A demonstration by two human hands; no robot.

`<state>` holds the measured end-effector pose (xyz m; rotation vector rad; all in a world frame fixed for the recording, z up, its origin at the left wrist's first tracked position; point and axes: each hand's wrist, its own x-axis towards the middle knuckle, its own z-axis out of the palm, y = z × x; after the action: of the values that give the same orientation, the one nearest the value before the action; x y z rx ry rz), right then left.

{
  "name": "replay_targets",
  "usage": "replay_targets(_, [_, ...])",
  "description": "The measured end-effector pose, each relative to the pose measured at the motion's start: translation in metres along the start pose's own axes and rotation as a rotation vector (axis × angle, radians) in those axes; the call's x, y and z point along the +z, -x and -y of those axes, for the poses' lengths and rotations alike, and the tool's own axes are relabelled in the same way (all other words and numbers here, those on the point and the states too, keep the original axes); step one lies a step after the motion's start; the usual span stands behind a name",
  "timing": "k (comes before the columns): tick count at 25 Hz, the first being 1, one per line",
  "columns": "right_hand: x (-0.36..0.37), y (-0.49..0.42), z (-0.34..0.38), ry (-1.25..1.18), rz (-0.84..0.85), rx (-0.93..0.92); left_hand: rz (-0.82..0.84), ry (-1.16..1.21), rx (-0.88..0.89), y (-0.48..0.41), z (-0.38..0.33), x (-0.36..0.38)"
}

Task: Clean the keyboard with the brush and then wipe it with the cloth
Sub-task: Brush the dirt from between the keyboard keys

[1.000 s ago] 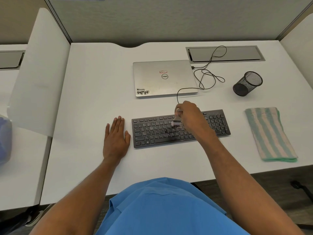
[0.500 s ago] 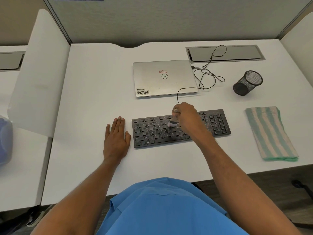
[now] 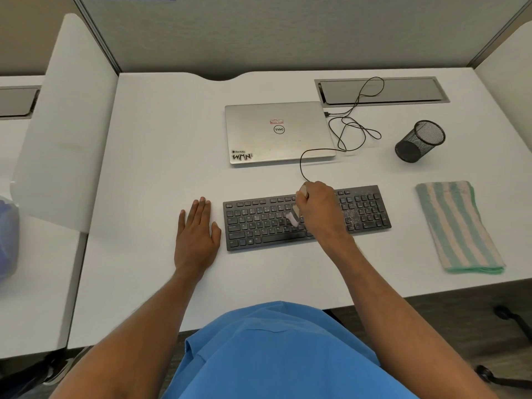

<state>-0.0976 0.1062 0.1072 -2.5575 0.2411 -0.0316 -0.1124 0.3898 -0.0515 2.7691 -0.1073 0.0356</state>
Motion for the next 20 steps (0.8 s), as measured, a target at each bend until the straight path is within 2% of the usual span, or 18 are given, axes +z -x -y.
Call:
replay_targets(4, [-0.006, 0.004, 0.005, -0.118, -0.064, -0.019, -0.004, -0.013, 0.004, -0.001, 0.0, 0.002])
replay_targets(11, [-0.005, 0.007, 0.002, -0.077, 0.02, 0.023, 0.0, -0.031, 0.004, 0.0, 0.0, 0.003])
replay_targets(15, [-0.001, 0.005, 0.003, -0.035, -0.099, -0.036, 0.004, -0.034, 0.0, 0.0, -0.001, 0.004])
replay_targets(20, [0.007, 0.003, -0.004, -0.059, 0.004, -0.01, 0.007, -0.042, 0.001, 0.001, 0.0, 0.004])
